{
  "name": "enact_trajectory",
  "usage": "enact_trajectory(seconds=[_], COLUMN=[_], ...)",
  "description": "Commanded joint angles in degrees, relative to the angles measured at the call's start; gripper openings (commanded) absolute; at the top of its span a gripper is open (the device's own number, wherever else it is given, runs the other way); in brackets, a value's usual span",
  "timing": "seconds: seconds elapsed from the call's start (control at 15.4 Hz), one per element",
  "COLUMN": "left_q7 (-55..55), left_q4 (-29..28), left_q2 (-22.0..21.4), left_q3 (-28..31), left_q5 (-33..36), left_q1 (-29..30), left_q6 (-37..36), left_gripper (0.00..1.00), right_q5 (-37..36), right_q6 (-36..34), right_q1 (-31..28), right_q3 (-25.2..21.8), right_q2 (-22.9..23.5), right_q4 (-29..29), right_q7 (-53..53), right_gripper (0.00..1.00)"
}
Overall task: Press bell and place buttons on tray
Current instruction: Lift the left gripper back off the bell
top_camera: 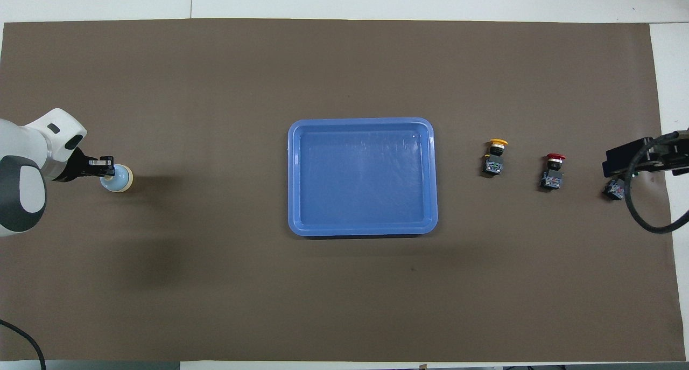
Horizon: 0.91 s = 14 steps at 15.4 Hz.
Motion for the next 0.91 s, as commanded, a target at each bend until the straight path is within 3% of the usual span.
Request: enact_trajectory(seconds=[0.0,0.13,0.45,0.84], left_q7=[0.3,-0.2,-0.4,-0.6], left_q4=[10.6,17.8,26.3,24.2], left_q2=[0.7,0.8,-2.3,-6.9], left_q3=[0.0,0.0,-0.3,-0.3], left_q5=[0.9,0.9,0.2,-0.6], left_q1=[-1.7,-3.4,-5.1,-5.8], left_q6=[-11.8,-22.2,-34.9,-38.6], left_gripper=[0.84,1.0,1.0,1.0], right_q5=[-0.2,-0.2,-0.2,-0.2], right_q6=[-0.3,-0.3,-0.3,-0.3], right_q1=[-0.3,-0.3,-0.3,-0.2], right_q3=[-0.1,-0.1,-0.1,-0.1], right_q2=[-1.2,-1.2,-1.2,-1.2], right_q4=[-1.3,-1.3,-1.3,-1.3], right_q7=[-1.3,-1.4,-1.4,-1.3], right_gripper=[1.0,1.0,1.0,1.0])
